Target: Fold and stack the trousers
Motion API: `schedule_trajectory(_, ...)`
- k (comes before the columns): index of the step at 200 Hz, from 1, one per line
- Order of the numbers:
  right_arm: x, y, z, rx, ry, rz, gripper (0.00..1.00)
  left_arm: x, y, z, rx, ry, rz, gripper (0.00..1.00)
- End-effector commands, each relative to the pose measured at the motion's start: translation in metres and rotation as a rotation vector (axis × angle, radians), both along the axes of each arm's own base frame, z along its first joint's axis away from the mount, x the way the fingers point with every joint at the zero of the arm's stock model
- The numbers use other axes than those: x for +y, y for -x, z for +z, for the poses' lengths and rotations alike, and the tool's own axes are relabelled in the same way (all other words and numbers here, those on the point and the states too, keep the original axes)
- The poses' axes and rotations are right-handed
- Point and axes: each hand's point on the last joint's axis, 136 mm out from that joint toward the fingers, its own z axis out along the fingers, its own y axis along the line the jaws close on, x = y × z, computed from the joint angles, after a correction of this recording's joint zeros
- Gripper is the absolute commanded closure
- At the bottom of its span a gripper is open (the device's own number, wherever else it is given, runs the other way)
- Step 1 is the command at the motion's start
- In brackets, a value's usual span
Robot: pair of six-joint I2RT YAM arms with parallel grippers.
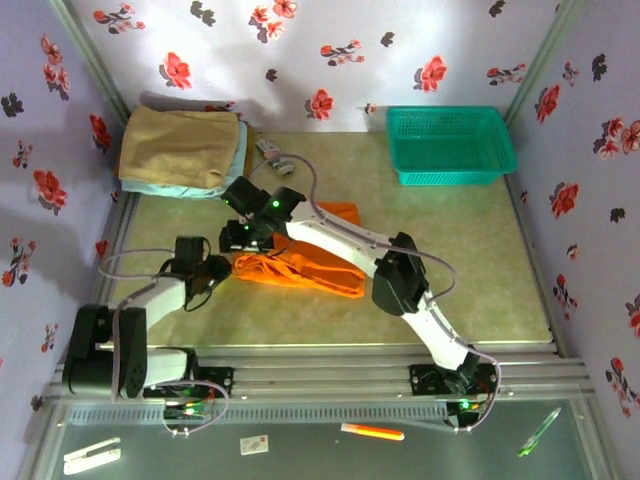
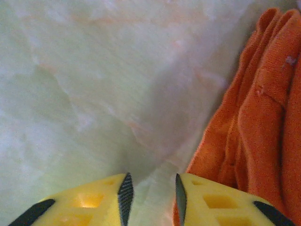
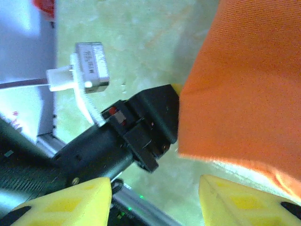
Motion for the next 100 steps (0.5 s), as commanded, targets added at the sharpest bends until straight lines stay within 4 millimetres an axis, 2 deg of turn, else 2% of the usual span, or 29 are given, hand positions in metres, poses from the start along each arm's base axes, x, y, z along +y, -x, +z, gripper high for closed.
schedule_trajectory(1, -0.025, -0.019, 0.067, -0.096, -0.126, -0.068, 0.50, 0.014, 0.025, 0.012, 0.055, 0.002, 0.061, 0.59)
schedule_trajectory(21, -0.064, -0.046, 0.046, -0.128, -0.041, -0.133, 0.64, 0.028, 0.025, 0.053, -0.026, -0.054, 0.092, 0.54)
schedule_trajectory(32, -0.081, -0.063, 0.032, -0.127, 0.000, -0.162, 0.82, 0.030, 0.022, 0.072, -0.061, -0.070, 0.083, 0.52)
schedule_trajectory(40, -0.086, -0.072, 0.022, -0.126, 0.027, -0.158, 0.94, 0.029, 0.018, 0.083, -0.073, -0.076, 0.068, 0.52)
schedule_trajectory(47, -0.085, -0.079, 0.016, -0.123, 0.038, -0.149, 1.00, 0.028, 0.014, 0.089, -0.080, -0.079, 0.051, 0.52)
schedule_trajectory(72, -0.061, -0.089, -0.023, -0.071, 0.046, -0.091, 1.00, 0.026, 0.001, 0.102, -0.086, -0.090, 0.021, 0.53)
schedule_trajectory(91, -0.043, -0.076, -0.061, 0.015, 0.051, -0.051, 1.00, 0.023, -0.005, 0.108, -0.099, -0.083, 0.008, 0.53)
schedule_trajectory(100, -0.033, -0.056, -0.073, 0.047, 0.049, -0.016, 1.00, 0.022, -0.007, 0.111, -0.106, -0.081, 0.001, 0.53)
